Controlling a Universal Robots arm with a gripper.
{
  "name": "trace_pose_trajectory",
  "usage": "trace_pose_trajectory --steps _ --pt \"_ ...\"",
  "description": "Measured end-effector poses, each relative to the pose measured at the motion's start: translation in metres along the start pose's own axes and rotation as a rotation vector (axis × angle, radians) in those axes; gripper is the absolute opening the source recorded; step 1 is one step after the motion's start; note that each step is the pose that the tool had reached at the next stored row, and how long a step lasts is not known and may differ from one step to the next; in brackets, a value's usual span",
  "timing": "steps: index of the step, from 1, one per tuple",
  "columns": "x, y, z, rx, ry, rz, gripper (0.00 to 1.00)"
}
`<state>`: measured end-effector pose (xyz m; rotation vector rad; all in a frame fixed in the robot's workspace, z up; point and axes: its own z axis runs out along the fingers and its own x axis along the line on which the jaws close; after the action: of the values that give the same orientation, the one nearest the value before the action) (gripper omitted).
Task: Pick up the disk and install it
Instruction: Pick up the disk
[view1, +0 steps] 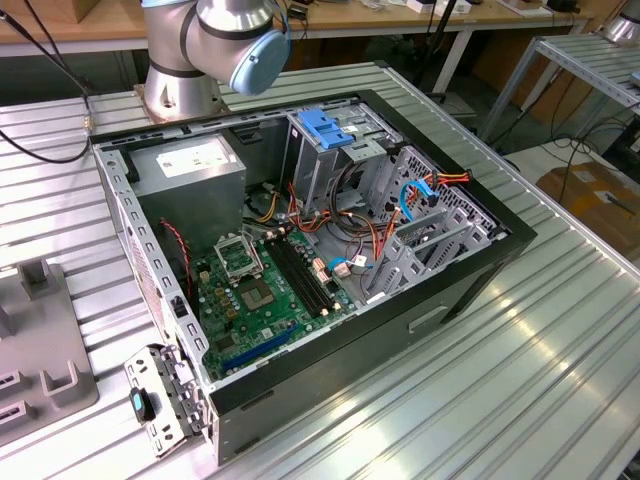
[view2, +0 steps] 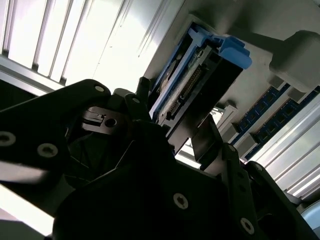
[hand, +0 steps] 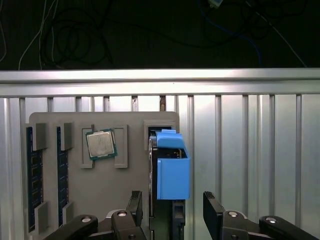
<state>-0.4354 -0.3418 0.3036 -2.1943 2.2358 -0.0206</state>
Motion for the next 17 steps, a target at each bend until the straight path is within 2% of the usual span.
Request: trace_pose_trajectory --steps 2,3,6,7,8,9,17 --pt "0.0001 0.0001 0.0 -0.0001 0.0 0.0 0.59" --pt "0.0001 0.0001 -0.0001 -0.0001 0.0 0.0 0.51" --pt "0.0002 0.0002 0.0 -0.0001 0.0 0.0 0.5" --pt "0.0002 0.0002 0.0 -0.0001 0.0 0.0 0.44" --pt "0.0002 0.0002 0.0 0.0 0.0 0.0 0.44" --pt "0.0003 0.0002 0.0 0.0 0.0 0.0 0.36" --pt "0.0005 0.0005 0.0 0.0 0.0 0.0 0.36"
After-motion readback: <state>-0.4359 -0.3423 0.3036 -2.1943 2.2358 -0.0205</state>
